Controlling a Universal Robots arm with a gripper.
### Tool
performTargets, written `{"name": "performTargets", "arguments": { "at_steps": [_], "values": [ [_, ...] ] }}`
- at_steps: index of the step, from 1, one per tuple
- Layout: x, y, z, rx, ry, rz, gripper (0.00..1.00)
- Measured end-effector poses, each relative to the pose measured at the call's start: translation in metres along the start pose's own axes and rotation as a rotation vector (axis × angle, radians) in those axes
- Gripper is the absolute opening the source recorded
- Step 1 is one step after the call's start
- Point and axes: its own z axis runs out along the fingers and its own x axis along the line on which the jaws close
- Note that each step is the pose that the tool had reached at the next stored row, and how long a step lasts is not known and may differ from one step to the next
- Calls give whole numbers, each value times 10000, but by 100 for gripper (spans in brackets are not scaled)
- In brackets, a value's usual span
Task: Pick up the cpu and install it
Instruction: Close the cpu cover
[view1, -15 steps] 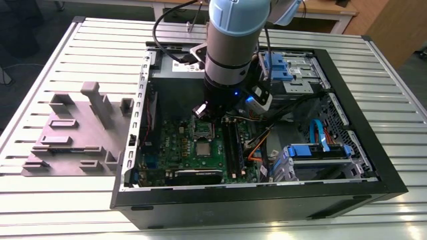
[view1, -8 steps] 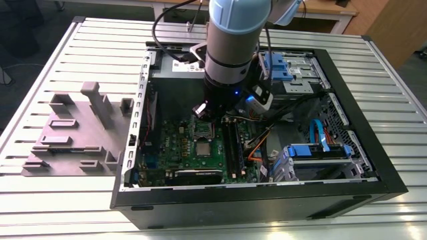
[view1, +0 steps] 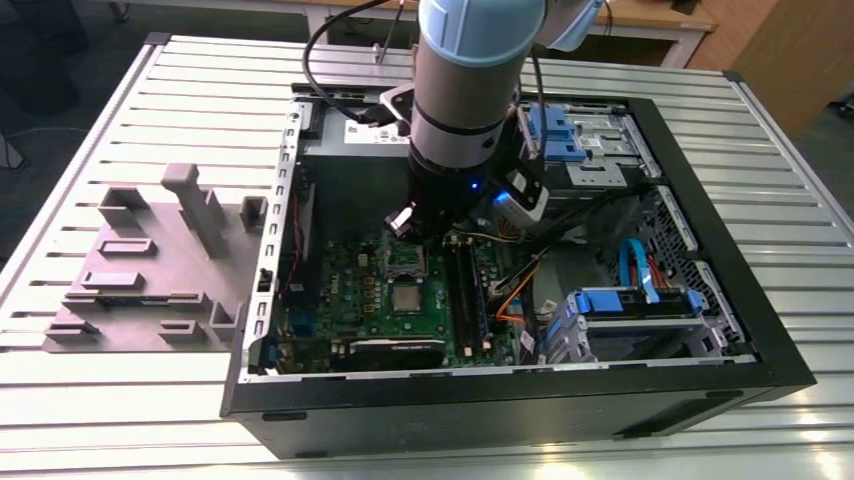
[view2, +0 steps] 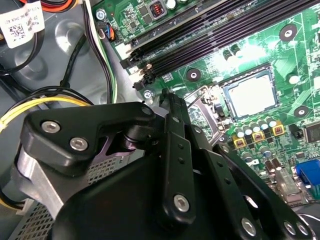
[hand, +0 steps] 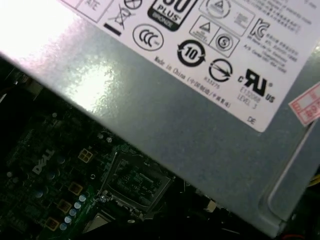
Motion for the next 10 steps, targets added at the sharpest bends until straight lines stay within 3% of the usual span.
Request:
{"name": "performTargets", "arguments": {
  "at_steps": [10],
  "values": [
    [24, -35, -39, -16, -6, -34, 10]
  ]
}}
